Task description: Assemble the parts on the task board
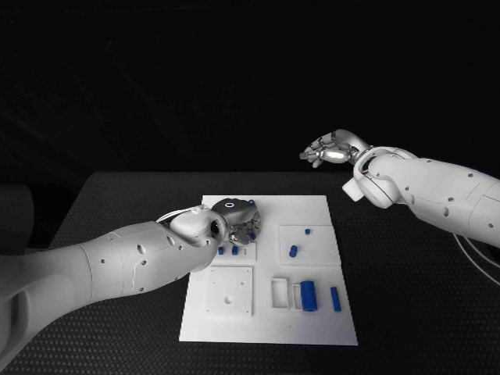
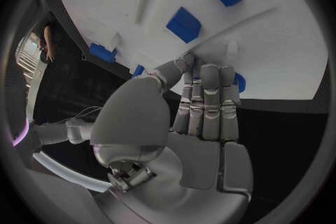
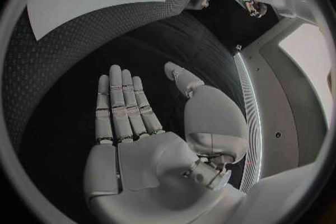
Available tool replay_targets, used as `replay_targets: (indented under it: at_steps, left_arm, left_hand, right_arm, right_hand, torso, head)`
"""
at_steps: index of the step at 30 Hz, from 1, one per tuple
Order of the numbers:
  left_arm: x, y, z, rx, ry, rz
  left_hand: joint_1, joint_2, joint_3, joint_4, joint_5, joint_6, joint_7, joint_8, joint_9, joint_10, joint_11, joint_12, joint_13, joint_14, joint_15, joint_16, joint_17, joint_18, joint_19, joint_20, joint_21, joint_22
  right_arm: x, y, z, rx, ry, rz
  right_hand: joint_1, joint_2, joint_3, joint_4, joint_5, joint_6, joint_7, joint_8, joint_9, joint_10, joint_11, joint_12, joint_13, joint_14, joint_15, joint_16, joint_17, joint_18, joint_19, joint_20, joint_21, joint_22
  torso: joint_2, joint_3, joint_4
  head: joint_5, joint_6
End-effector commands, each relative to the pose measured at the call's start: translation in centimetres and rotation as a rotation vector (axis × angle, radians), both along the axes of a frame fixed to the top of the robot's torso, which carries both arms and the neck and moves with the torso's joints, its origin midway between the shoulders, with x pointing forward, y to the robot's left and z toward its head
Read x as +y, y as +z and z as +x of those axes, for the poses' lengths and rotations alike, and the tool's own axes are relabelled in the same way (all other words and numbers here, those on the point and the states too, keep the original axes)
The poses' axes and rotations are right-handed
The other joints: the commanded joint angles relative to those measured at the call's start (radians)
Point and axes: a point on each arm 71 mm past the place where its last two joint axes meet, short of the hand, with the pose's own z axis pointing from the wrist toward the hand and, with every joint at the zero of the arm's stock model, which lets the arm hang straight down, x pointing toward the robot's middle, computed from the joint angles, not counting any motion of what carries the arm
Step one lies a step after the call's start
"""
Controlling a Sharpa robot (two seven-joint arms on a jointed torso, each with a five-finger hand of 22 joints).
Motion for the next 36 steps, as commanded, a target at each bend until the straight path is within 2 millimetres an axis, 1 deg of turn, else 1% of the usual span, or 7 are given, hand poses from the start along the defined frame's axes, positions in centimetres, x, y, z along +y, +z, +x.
replay_targets:
  at_steps: [1, 13, 16, 23, 25, 31, 36]
  left_arm:
    - [-0.1, 0.3, -0.3, -0.009, -0.013, -0.04]
    - [1.5, 0.7, -0.6, 0.062, 0.034, -0.107]
    - [1.9, 1.5, -0.2, 0.077, 0.058, -0.132]
    - [4.1, 2.3, 0.0, 0.083, 0.09, -0.146]
    - [4.5, 2.6, 0.0, 0.087, 0.097, -0.151]
    - [5.9, 2.7, 0.2, 0.107, 0.122, -0.135]
    - [7.3, 2.6, 0.4, 0.11, 0.15, -0.118]
  left_hand:
    - [0.004, 0.0, 0.002, 0.001, 0.002, 0.007, -0.002, 0.004, 0.001, 0.007, 0.0, 0.004, 0.0, 0.009, 0.0, 0.004, -0.002, 0.008, 0.009, -0.029, 0.006, 0.02]
    - [-0.003, -0.002, 0.004, 0.004, 0.002, 0.009, -0.002, 0.004, 0.001, 0.009, -0.001, 0.003, 0.0, 0.013, 0.0, 0.005, -0.005, 0.008, 0.012, -0.03, 0.007, 0.02]
    - [-0.004, -0.001, 0.004, 0.005, 0.002, 0.009, -0.002, 0.004, 0.001, 0.009, -0.001, 0.002, 0.0, 0.014, 0.0, 0.004, -0.005, 0.007, 0.012, -0.031, 0.006, 0.02]
    - [-0.006, -0.002, 0.005, 0.005, 0.002, 0.008, -0.002, 0.003, 0.0, 0.009, -0.001, 0.002, 0.0, 0.013, 0.0, 0.004, -0.006, 0.007, 0.011, -0.031, 0.006, 0.02]
    - [-0.006, -0.002, 0.005, 0.005, 0.002, 0.009, -0.002, 0.003, 0.0, 0.009, -0.001, 0.002, 0.0, 0.013, 0.0, 0.004, -0.006, 0.007, 0.011, -0.031, 0.006, 0.02]
    - [-0.007, -0.002, 0.005, 0.005, 0.002, 0.009, -0.002, 0.004, 0.0, 0.01, -0.001, 0.001, 0.0, 0.013, 0.0, 0.003, -0.007, 0.007, 0.01, -0.031, 0.005, 0.02]
    - [-0.008, -0.002, 0.006, 0.005, 0.001, 0.009, -0.002, 0.004, 0.0, 0.01, -0.001, 0.001, 0.0, 0.013, 0.0, 0.003, -0.008, 0.006, 0.009, -0.031, 0.004, 0.02]
  right_arm:
    - [0.1, 0.0, 0.0, 0.001, 0.016, 0.003]
    - [-0.1, 0.0, -0.1, 0.002, 0.013, 0.002]
    - [-0.2, 0.0, -0.1, 0.002, 0.012, 0.001]
    - [-0.5, 0.0, -0.1, 0.002, 0.006, 0.0]
    - [-0.5, 0.0, -0.1, 0.003, 0.006, 0.0]
    - [-0.6, 0.0, -0.1, 0.003, 0.005, -0.001]
    - [-0.7, 0.0, -0.1, 0.003, 0.002, -0.001]
  right_hand:
    - [-0.004, 0.004, 0.0, -0.005, 0.004, -0.005, 0.01, 0.004, -0.002, 0.005, 0.0, -0.004, 0.0, 0.002, 0.005, -0.004, 0.001, 0.007, 0.004, 0.004, -0.003, 0.001]
    - [-0.004, 0.004, 0.0, -0.005, 0.004, -0.005, 0.01, 0.004, -0.002, 0.005, 0.0, -0.004, 0.0, 0.002, 0.005, -0.005, 0.001, 0.007, 0.004, 0.004, -0.004, 0.002]
    - [-0.004, 0.004, 0.0, -0.006, 0.004, -0.005, 0.01, 0.004, -0.002, 0.005, 0.0, -0.004, 0.0, 0.002, 0.005, -0.005, 0.002, 0.007, 0.004, 0.004, -0.005, 0.002]
    - [-0.004, 0.004, 0.0, -0.006, 0.004, -0.005, 0.01, 0.005, -0.002, 0.005, 0.0, -0.004, 0.0, 0.002, 0.005, -0.005, 0.002, 0.007, 0.004, 0.004, -0.005, 0.003]
    - [-0.004, 0.004, 0.0, -0.006, 0.004, -0.005, 0.01, 0.005, -0.002, 0.005, 0.0, -0.004, 0.0, 0.002, 0.005, -0.005, 0.002, 0.007, 0.004, 0.004, -0.005, 0.003]
    - [-0.004, 0.004, 0.0, -0.006, 0.004, -0.005, 0.01, 0.005, -0.002, 0.006, 0.0, -0.004, 0.0, 0.002, 0.005, -0.005, 0.002, 0.007, 0.004, 0.004, -0.006, 0.003]
    - [-0.004, 0.004, 0.0, -0.006, 0.004, -0.005, 0.01, 0.005, -0.002, 0.006, 0.0, -0.004, 0.0, 0.002, 0.005, -0.005, 0.002, 0.007, 0.005, 0.004, -0.006, 0.004]
  torso:
    - [0.0, -0.0003, 0.0003]
    - [0.0, 0.0004, 0.001]
    - [0.0, 0.0, 0.0009]
    - [-0.002, 0.0009, 0.0044]
    - [-0.001, 0.0013, 0.0035]
    - [-0.001, 0.0001, 0.0022]
    - [0.0, 0.0004, 0.0031]
  head:
    - [0.0, 0.001]
    - [0.002, 0.004]
    - [0.002, 0.004]
    - [0.001, 0.003]
    - [0.003, 0.004]
    - [0.005, 0.007]
    - [0.007, 0.005]
